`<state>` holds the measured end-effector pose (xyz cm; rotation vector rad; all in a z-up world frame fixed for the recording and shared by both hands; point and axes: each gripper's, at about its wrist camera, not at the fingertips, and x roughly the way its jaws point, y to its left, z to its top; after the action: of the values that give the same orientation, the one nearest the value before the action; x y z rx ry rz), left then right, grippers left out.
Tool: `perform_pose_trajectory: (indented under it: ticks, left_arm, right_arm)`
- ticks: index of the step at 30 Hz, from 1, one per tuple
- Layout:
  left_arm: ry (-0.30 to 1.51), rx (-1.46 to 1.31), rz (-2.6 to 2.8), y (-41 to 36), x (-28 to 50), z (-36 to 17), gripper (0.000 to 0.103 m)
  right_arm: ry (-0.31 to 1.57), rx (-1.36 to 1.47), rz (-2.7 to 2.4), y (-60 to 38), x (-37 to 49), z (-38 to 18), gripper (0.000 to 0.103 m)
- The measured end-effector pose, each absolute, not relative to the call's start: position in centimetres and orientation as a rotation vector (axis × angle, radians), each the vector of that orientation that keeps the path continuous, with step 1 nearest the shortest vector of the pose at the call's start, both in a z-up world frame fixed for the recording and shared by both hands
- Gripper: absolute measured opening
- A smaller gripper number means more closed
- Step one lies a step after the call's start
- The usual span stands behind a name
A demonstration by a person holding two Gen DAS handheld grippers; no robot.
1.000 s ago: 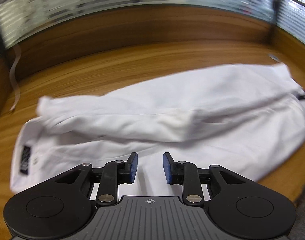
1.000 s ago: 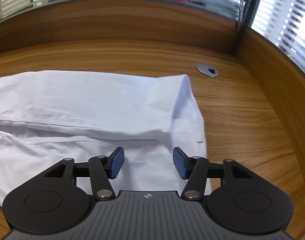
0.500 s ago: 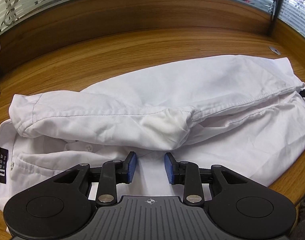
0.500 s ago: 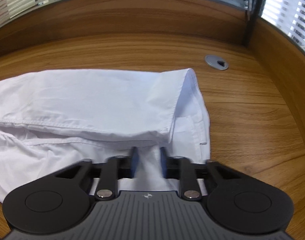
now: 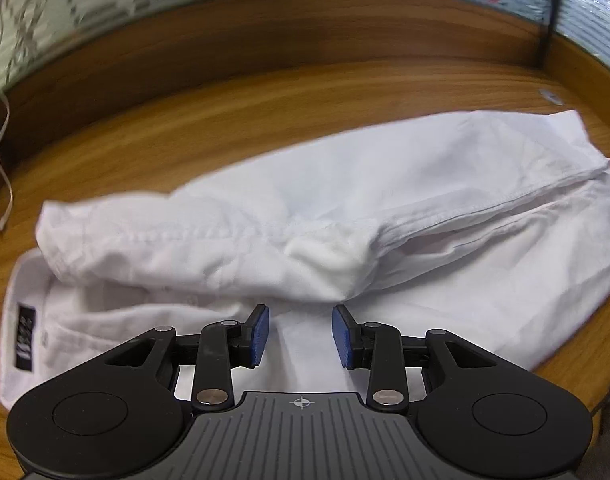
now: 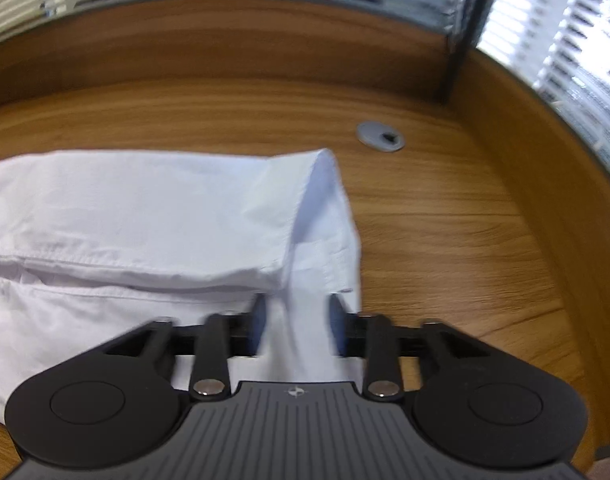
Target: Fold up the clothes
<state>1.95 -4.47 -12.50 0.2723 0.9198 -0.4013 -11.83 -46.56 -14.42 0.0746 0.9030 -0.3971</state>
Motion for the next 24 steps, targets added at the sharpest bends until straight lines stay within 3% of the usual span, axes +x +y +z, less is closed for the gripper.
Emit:
perform_pose_trajectory:
  ticks: [4, 11, 24]
  left_arm:
    - [0.852, 0.312, -0.479, -6.4, 0.5, -9.4, 0.046]
    - [0.818, 0.354, -0.588, -13.6, -0.2, -7.5, 0.053]
    - [0.833, 0.183, -0.534, -28.1, 0.6, -7.0, 0.054]
  right_arm:
    - [0.899, 0.153, -0.412, -47.9, -13.6, -13.0, 0.056]
    - [0.910, 0.283, -0.332, -51.3, -14.7, -13.0, 0.064]
    - [0.924, 0.342, -0.066, -56.8, -11.2, -16.0, 0.066]
